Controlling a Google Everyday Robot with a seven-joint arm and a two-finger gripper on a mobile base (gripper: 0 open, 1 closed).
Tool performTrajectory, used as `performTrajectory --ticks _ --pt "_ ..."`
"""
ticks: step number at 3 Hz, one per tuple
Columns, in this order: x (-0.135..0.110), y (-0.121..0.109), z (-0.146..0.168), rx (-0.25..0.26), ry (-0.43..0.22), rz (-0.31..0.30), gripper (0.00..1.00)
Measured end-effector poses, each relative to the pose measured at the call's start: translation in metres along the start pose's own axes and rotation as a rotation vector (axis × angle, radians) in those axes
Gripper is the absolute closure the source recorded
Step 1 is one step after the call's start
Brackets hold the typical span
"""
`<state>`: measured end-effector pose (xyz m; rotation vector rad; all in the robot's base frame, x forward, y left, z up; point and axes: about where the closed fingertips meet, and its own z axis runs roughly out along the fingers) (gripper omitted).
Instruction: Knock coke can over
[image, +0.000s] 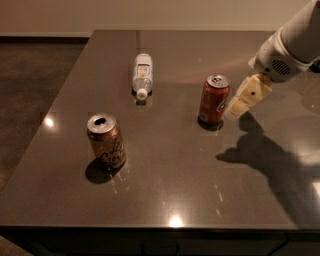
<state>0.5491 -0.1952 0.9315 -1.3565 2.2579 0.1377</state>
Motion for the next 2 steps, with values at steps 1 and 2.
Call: performTrajectory --ticks 1,2 --pt "-0.012 -0.003 0.022 -0.001 -0.056 0.023 0.00" --pt "-0.020 -0.005 0.039 -0.003 -0.091 0.032 0.00"
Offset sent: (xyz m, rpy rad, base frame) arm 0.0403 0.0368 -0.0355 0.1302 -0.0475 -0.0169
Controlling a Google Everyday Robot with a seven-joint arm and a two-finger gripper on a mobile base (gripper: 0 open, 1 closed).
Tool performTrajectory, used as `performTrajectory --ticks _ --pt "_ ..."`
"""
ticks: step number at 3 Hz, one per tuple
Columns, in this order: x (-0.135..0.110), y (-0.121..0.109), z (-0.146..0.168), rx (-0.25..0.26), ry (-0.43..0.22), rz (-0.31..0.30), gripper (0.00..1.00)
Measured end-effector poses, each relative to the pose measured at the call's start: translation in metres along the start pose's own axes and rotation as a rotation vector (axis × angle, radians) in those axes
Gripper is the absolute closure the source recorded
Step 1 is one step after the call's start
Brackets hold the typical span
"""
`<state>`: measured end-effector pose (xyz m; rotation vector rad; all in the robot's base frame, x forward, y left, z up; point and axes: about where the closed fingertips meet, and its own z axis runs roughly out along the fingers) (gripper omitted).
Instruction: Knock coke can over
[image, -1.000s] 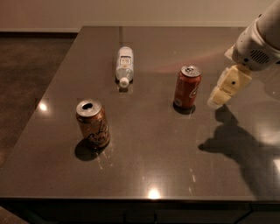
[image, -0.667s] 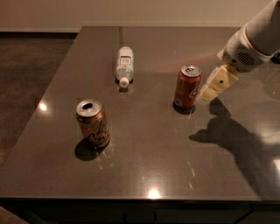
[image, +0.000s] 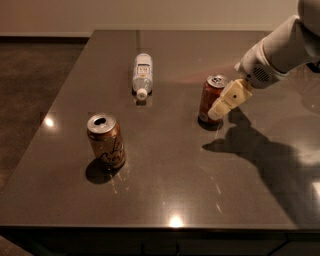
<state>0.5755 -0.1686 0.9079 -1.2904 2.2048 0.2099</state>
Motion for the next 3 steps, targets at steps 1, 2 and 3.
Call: performTrajectory --ticks 1,2,3 --pt "-0.007 0.000 0.009 -0.017 -0.028 0.006 0.14" --pt "-0.014 0.002 0.010 -0.033 -0.054 0.007 0.36" --pt "-0.024 0.007 0.006 -0.045 -0.085 -0.012 0.61"
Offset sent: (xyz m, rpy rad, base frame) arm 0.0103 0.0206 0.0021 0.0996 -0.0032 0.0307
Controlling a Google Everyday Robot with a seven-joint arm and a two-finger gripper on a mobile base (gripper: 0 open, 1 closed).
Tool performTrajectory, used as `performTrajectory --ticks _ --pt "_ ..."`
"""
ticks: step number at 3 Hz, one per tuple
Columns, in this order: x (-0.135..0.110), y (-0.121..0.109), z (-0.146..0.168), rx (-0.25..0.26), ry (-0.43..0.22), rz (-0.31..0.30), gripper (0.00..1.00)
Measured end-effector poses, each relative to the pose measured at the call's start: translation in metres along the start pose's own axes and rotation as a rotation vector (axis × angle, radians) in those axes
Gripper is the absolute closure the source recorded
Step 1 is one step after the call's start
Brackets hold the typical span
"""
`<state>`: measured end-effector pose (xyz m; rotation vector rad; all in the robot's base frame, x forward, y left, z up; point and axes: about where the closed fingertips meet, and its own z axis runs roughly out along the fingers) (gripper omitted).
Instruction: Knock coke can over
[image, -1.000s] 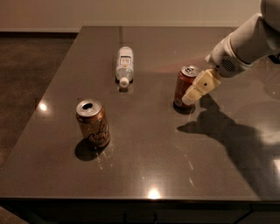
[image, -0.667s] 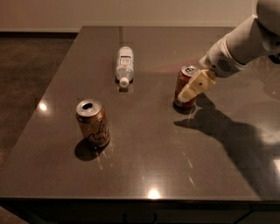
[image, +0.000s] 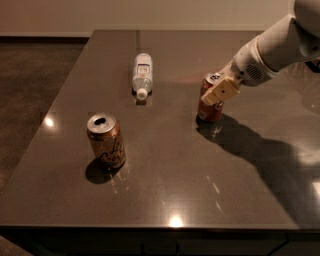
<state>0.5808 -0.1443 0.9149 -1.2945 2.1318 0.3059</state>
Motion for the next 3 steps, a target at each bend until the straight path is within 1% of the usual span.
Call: performTrajectory --ticks 1,2,3 --pt "-0.015 0.005 -0.007 -0.022 0.016 -0.033 0.84" --pt "-0.029 0.006 -0.017 -0.030 0.121 -0.066 1.00" --pt "-0.036 0.006 -0.007 -0.048 0.338 -0.137 1.00"
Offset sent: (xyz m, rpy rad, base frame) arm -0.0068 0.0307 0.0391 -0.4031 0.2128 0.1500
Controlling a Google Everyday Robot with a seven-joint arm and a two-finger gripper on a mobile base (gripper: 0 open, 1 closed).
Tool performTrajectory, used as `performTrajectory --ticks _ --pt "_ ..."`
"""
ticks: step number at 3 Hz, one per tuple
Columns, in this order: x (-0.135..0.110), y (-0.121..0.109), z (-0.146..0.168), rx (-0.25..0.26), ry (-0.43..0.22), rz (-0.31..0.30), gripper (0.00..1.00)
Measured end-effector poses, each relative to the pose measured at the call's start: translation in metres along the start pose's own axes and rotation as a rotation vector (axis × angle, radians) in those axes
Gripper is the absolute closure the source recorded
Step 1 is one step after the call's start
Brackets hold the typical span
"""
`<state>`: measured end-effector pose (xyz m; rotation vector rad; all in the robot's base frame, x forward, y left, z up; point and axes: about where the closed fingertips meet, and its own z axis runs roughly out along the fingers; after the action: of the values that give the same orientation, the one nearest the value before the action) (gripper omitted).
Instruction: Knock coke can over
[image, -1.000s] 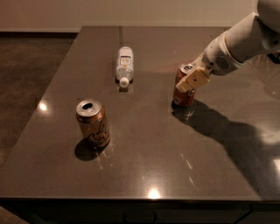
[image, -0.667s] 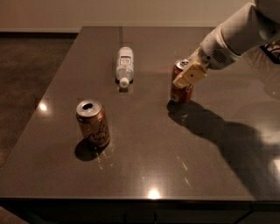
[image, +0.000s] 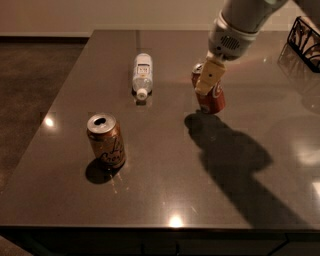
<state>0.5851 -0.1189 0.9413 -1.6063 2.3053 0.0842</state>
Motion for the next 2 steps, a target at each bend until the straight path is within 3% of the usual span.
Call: performTrajectory --ticks 1,2 --pt "-0.0010 0.0047 0.0094 -0.020 0.184 -0.064 1.00" --pt "-0.0035 0.0066 0.0172 -0.014 0.286 -0.124 0.82"
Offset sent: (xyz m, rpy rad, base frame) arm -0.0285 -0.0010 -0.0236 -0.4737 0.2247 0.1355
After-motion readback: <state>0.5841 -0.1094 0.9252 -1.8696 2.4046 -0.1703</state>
